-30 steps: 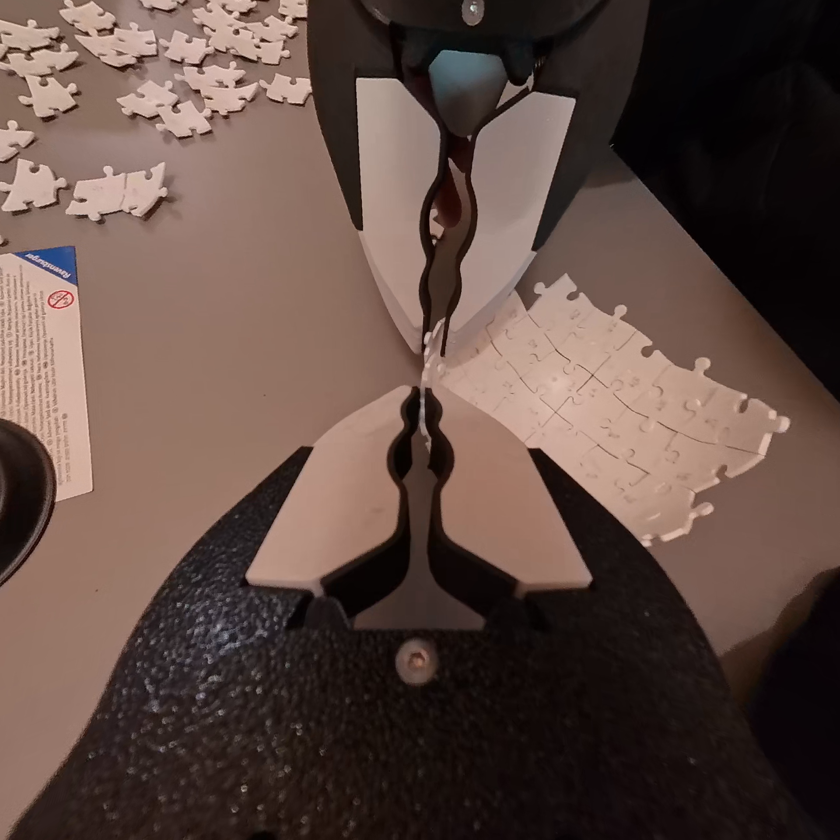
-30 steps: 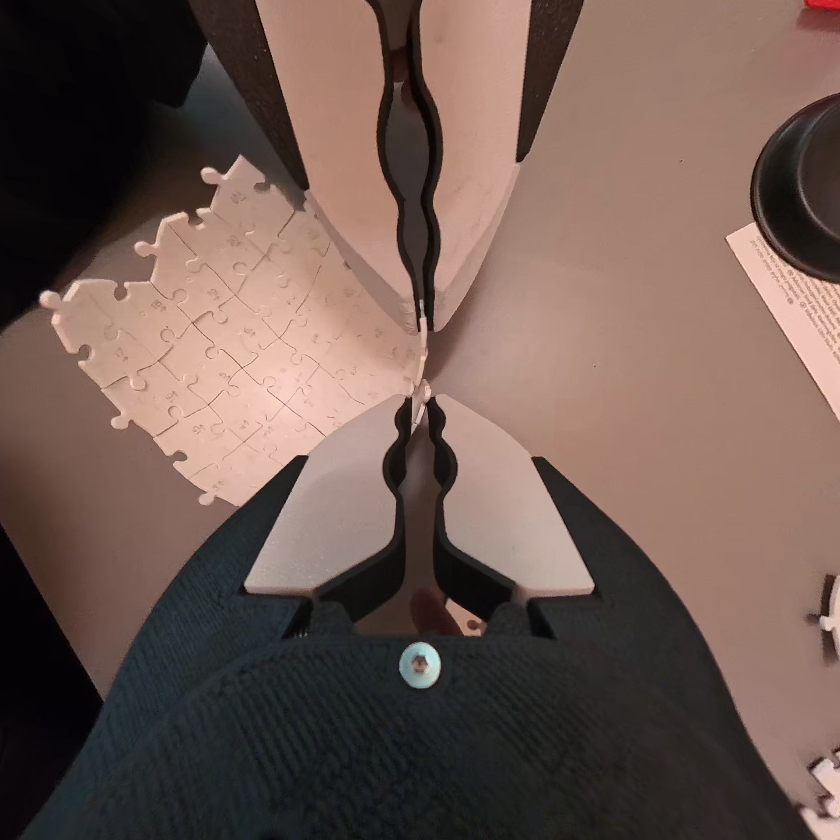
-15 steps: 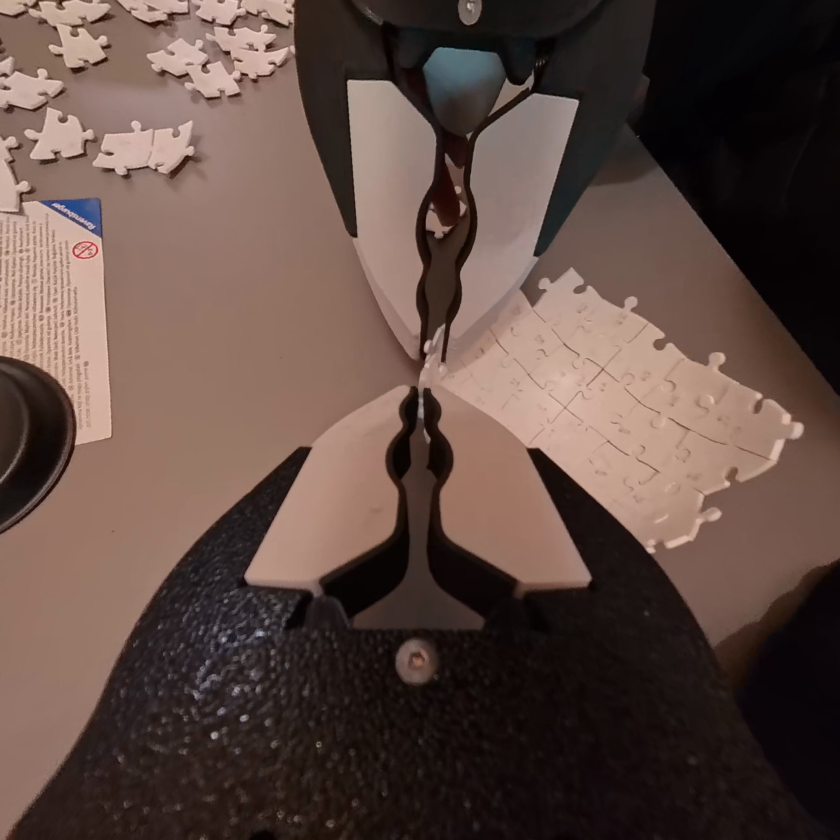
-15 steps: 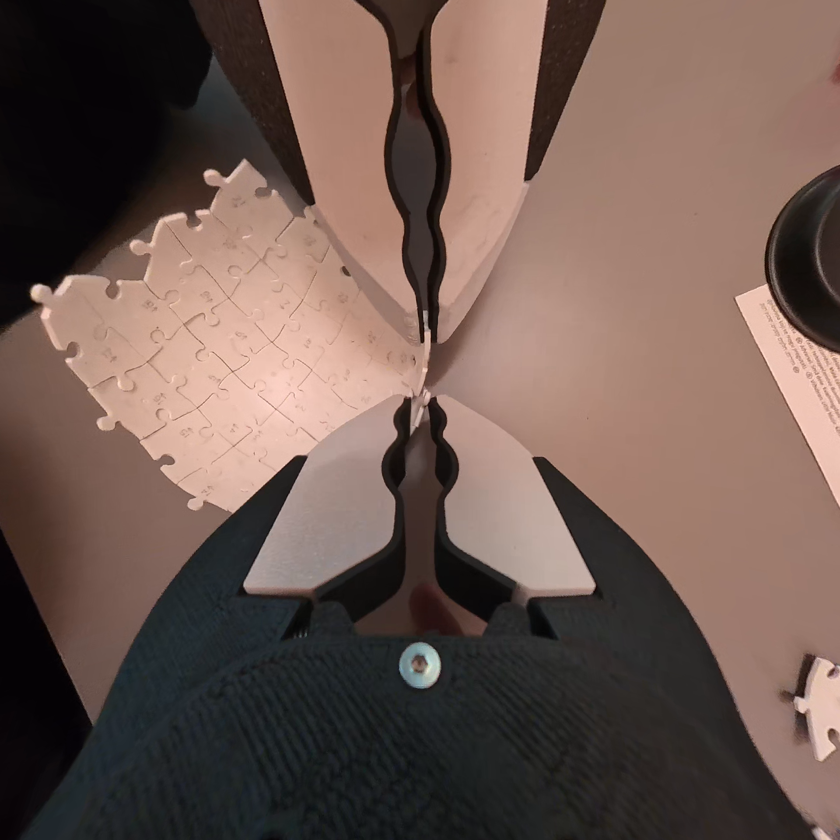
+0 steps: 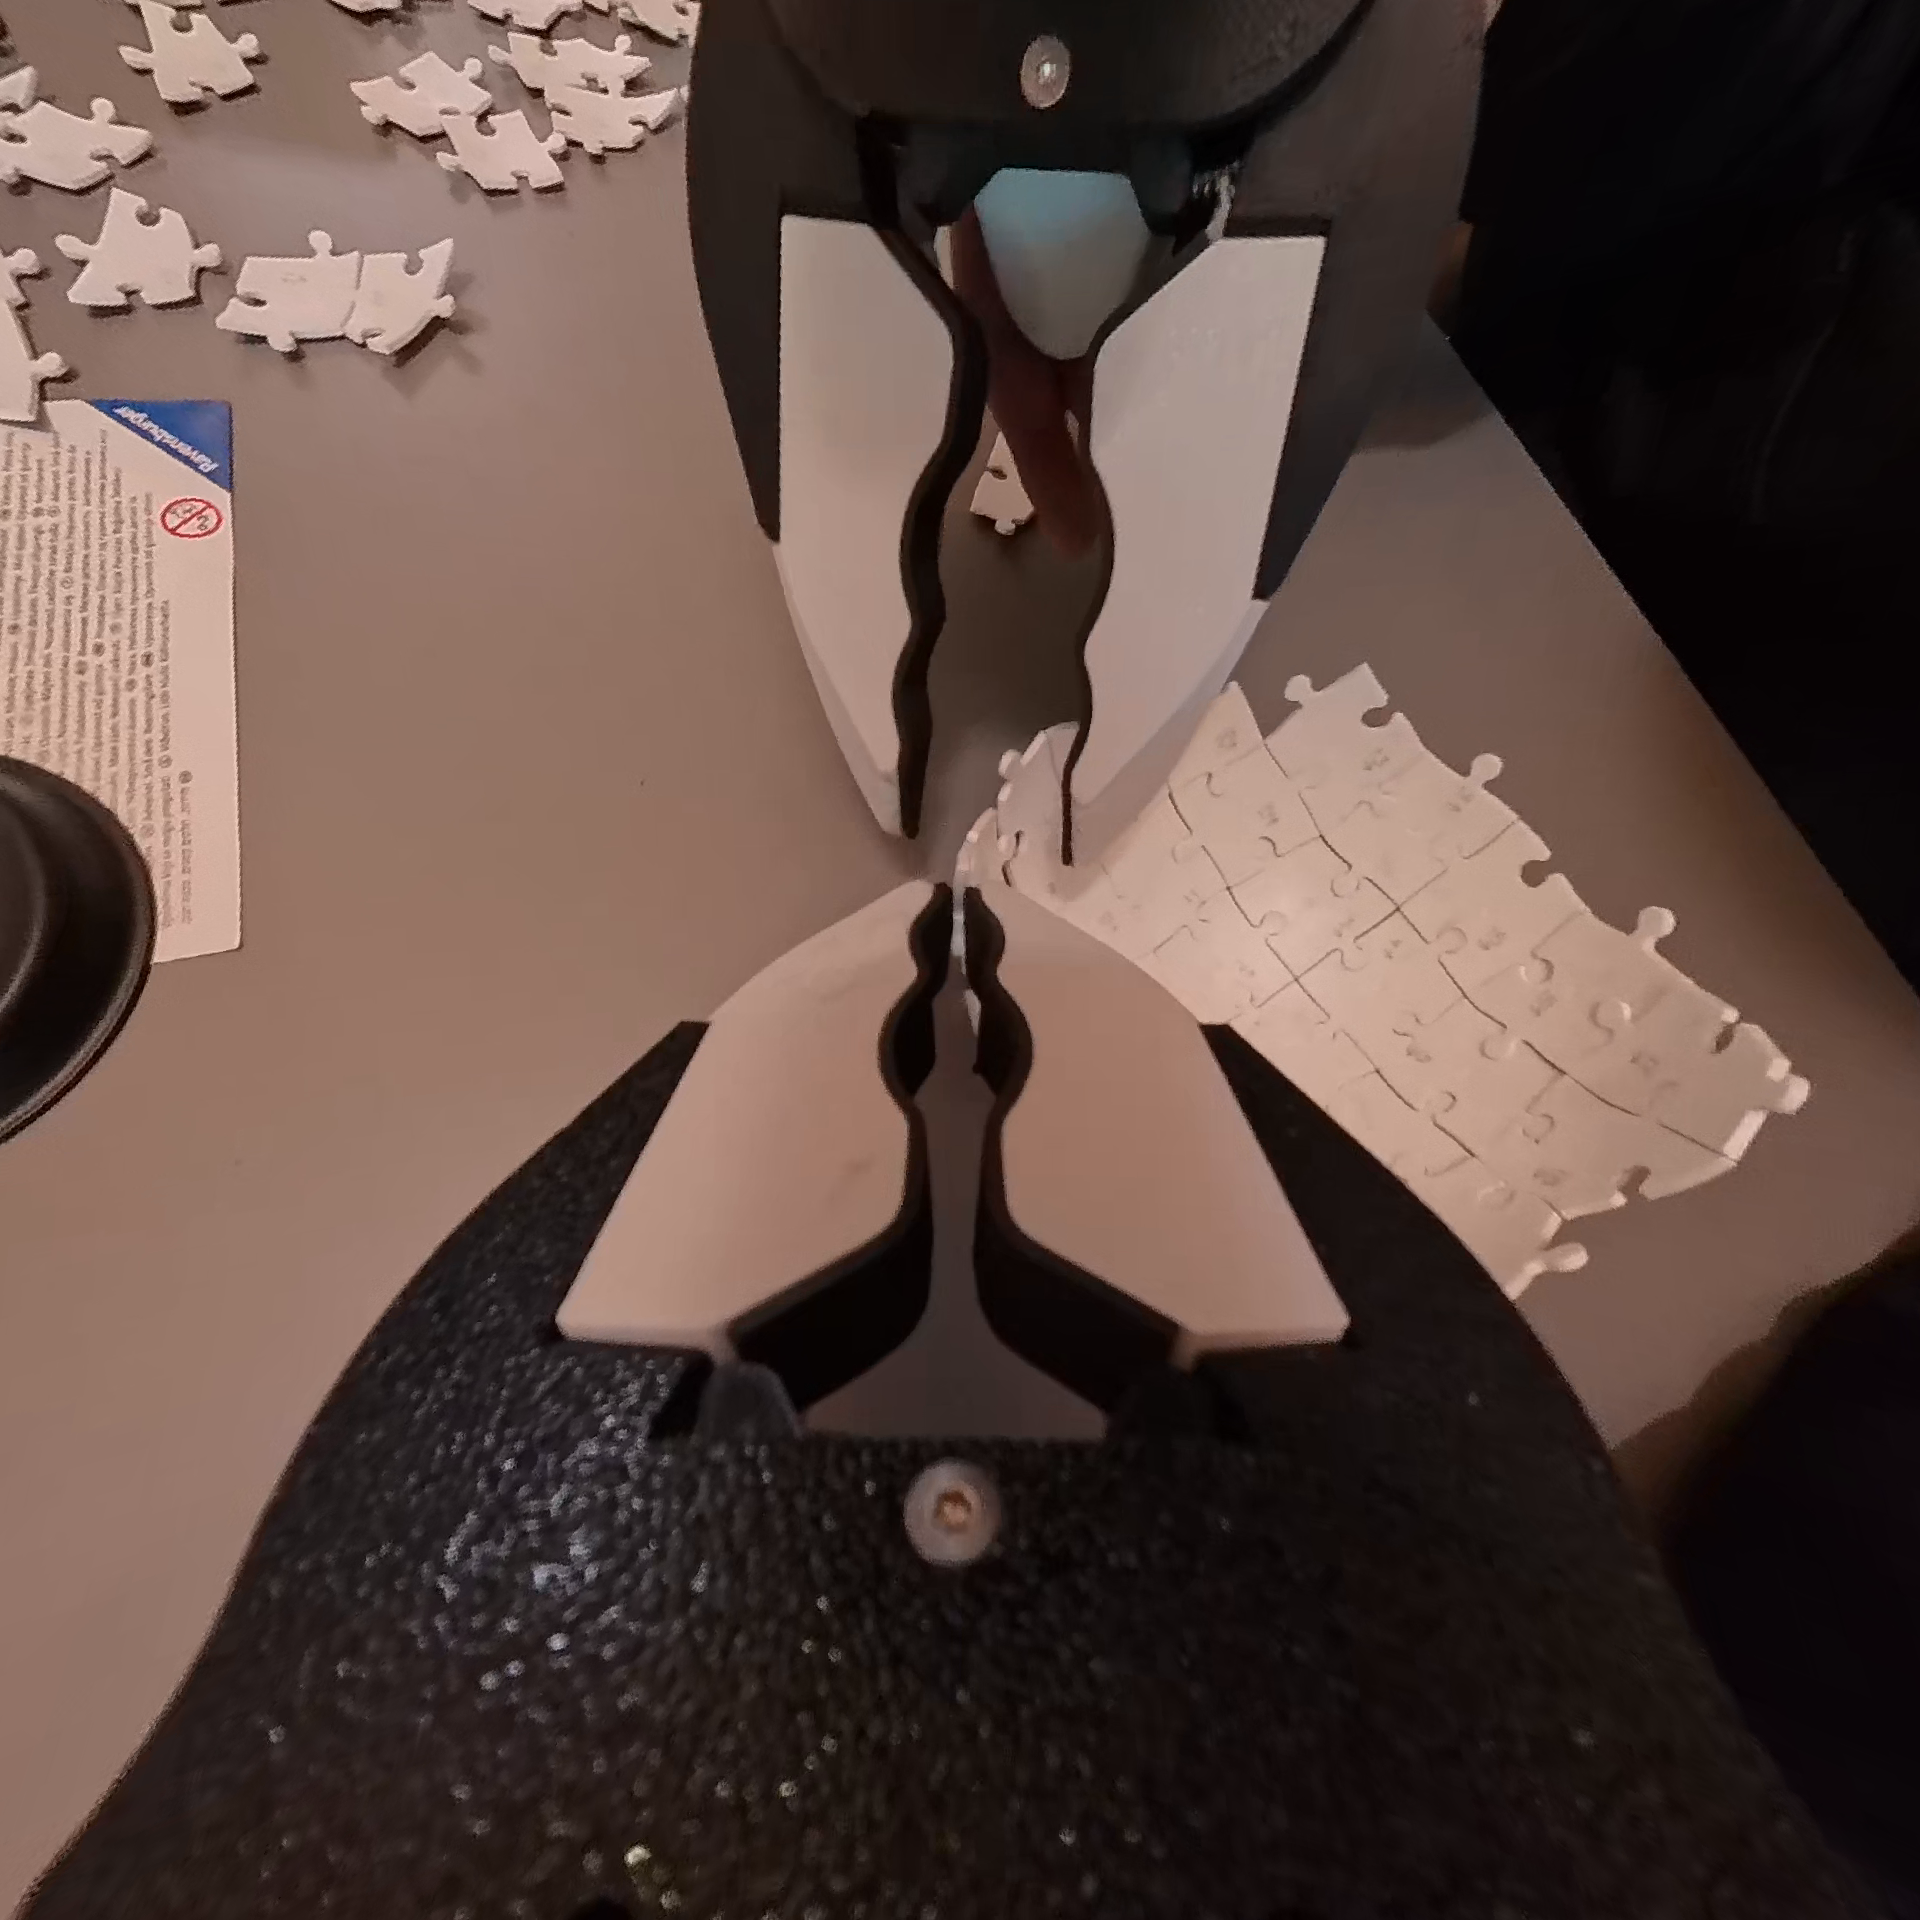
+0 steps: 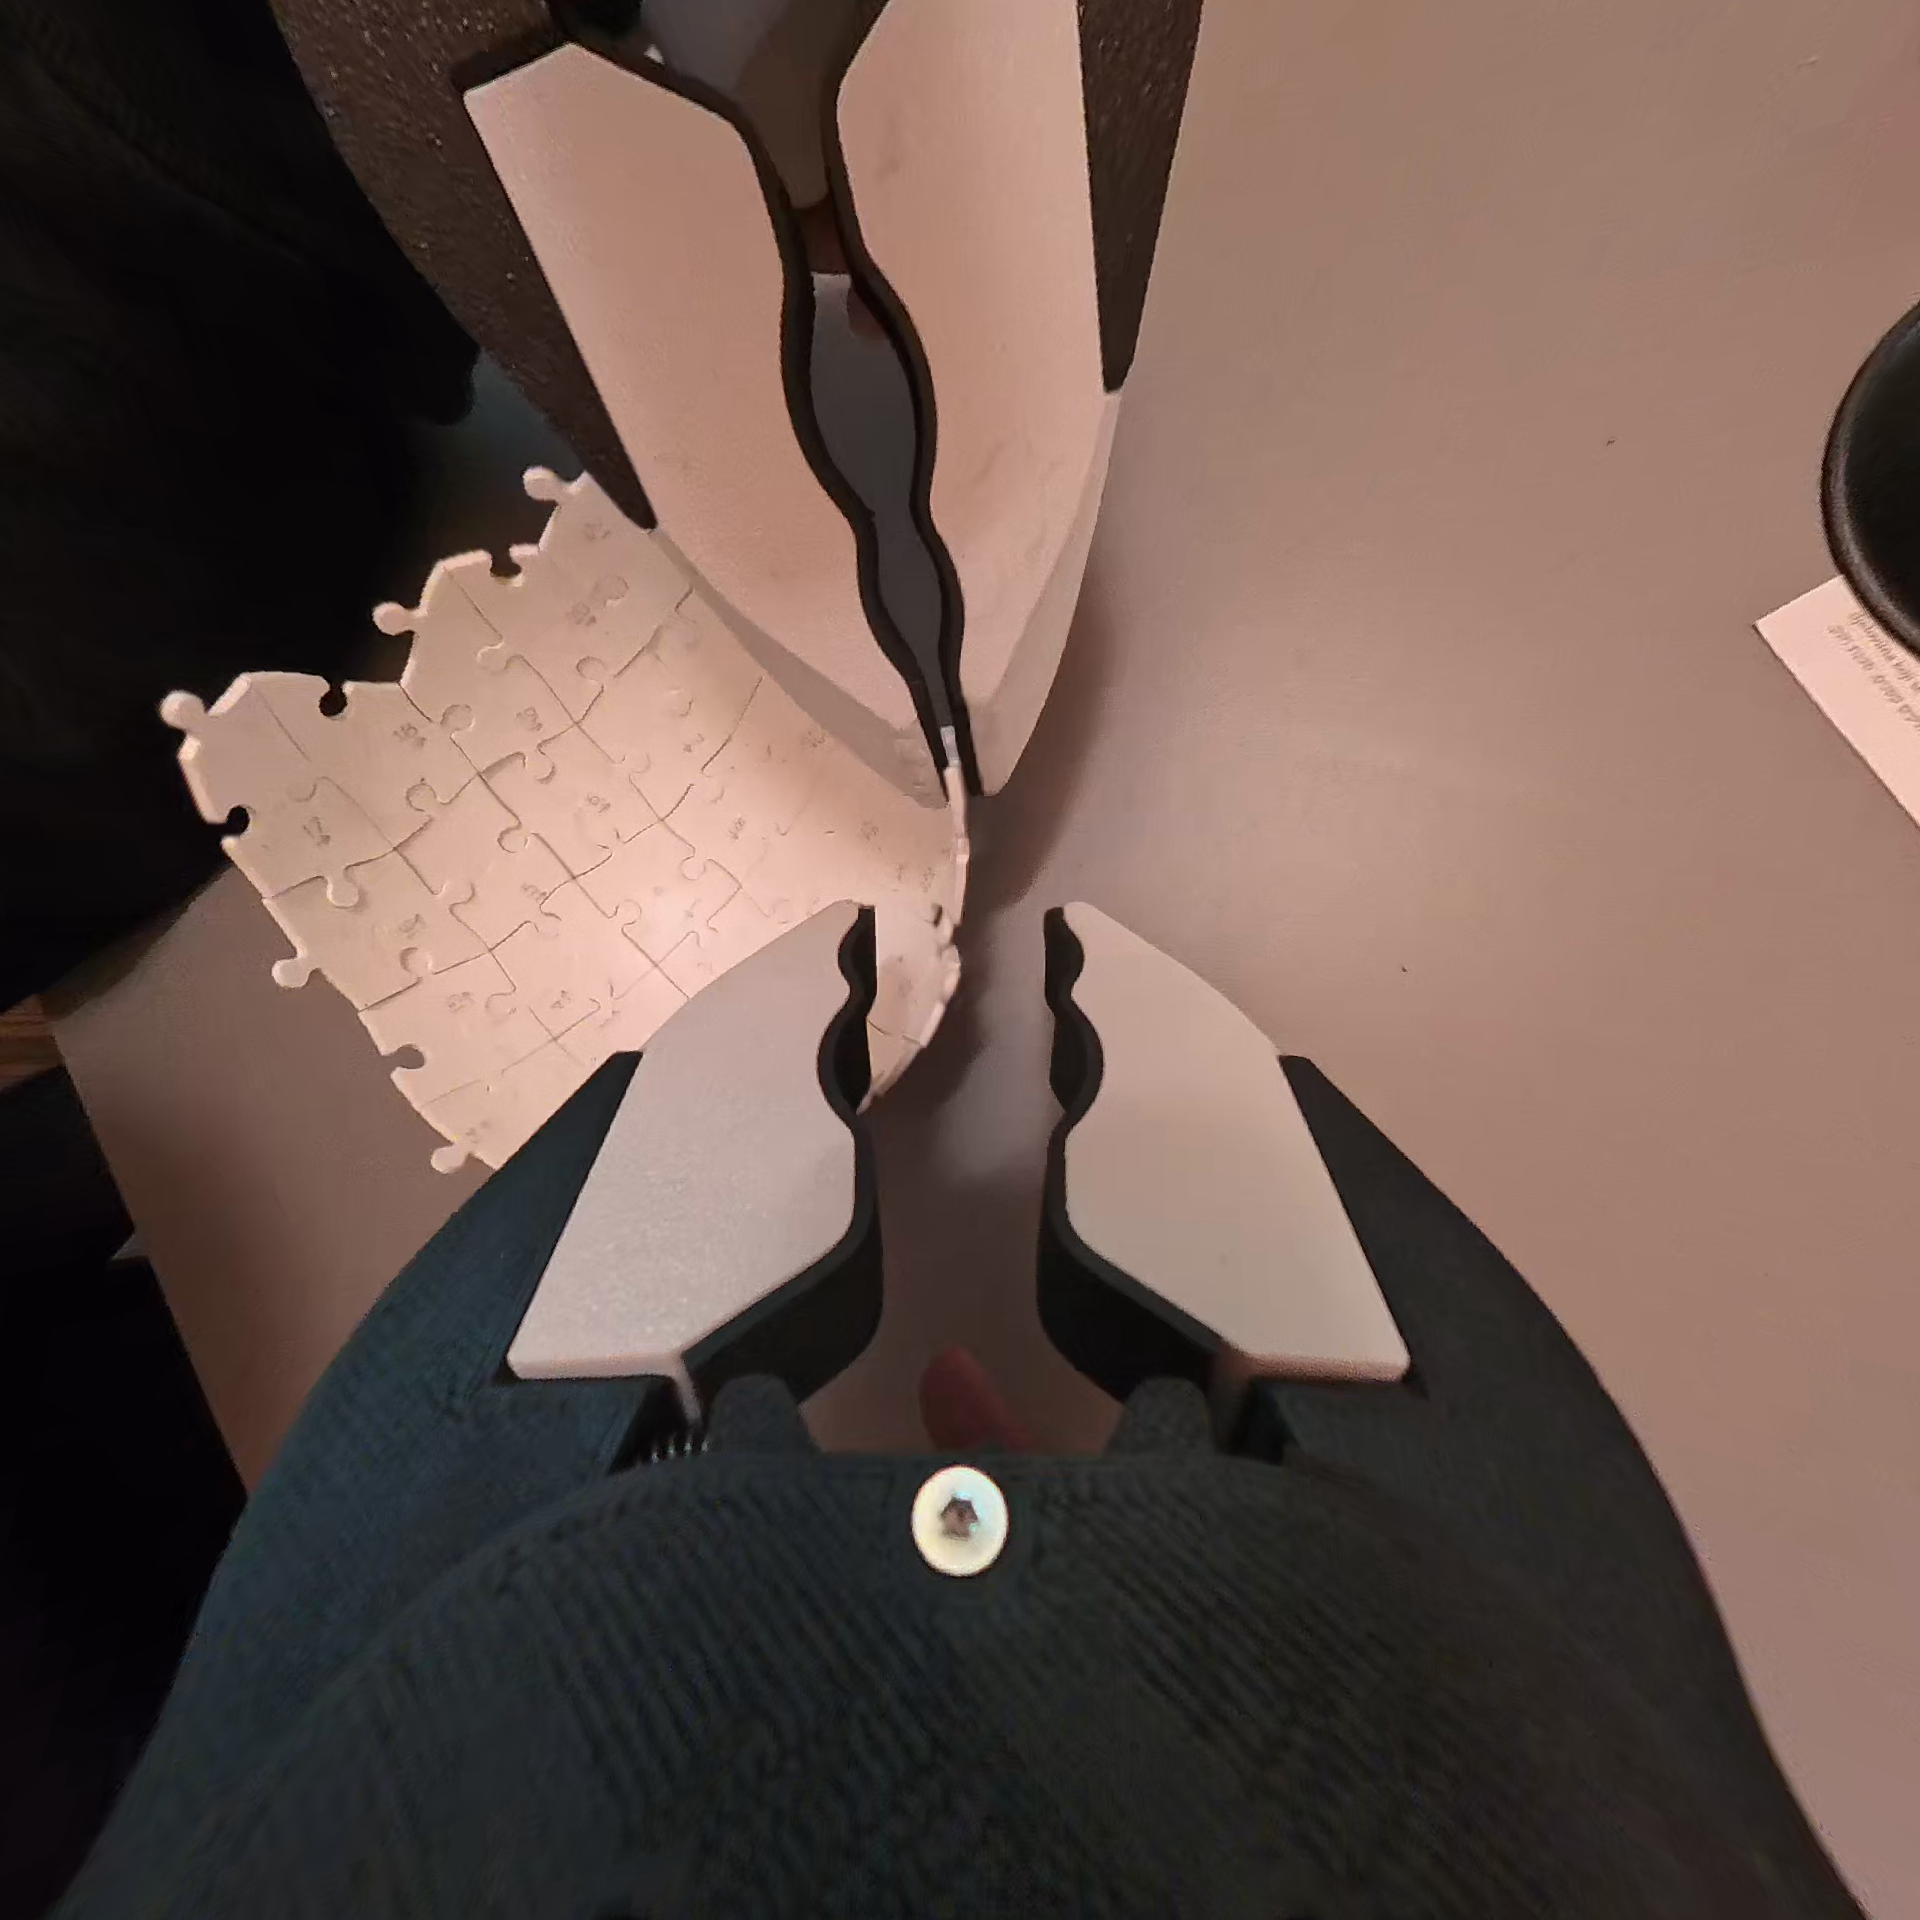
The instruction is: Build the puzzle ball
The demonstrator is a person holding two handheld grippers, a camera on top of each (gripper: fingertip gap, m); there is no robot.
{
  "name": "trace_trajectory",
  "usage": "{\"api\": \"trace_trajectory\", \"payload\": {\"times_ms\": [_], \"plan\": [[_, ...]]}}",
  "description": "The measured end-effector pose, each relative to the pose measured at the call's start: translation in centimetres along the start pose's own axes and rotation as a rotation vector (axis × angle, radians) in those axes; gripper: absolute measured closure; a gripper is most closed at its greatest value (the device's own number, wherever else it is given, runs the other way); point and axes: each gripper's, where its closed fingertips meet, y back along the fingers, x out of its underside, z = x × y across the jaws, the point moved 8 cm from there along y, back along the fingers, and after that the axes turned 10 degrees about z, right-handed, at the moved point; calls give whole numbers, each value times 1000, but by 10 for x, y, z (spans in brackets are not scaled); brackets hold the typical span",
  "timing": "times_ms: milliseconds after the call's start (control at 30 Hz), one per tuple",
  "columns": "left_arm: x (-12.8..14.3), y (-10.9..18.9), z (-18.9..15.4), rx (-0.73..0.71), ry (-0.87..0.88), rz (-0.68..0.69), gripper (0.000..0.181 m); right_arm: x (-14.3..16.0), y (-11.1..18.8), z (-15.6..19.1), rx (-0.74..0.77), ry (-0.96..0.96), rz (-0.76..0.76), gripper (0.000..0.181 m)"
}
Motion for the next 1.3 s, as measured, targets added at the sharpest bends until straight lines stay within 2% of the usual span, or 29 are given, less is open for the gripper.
{"api": "trace_trajectory", "payload": {"times_ms": [133, 467, 833, 1000, 1200, 1300], "plan": [[0, -3, -1, 16, -12, 15, 180, -1, 0, -1, -3, 16, 4, 156], [0, -4, -1, 11, -23, 18, 180, 4, 17, -4, 28, -2, 16, 153], [0, -5, -1, 6, -25, 30, 180, -2, 1, -4, -54, -38, 93, 148], [-1, -6, -1, 4, -30, 36, 180, -7, -1, -7, -83, -67, 109, 160], [-1, -7, -1, 4, -31, 37, 179, -4, -7, -11, -75, -89, 148, 161], [-2, -8, 0, -1, -32, 40, 179, -3, -8, -11, -101, -87, 146, 170]]}}
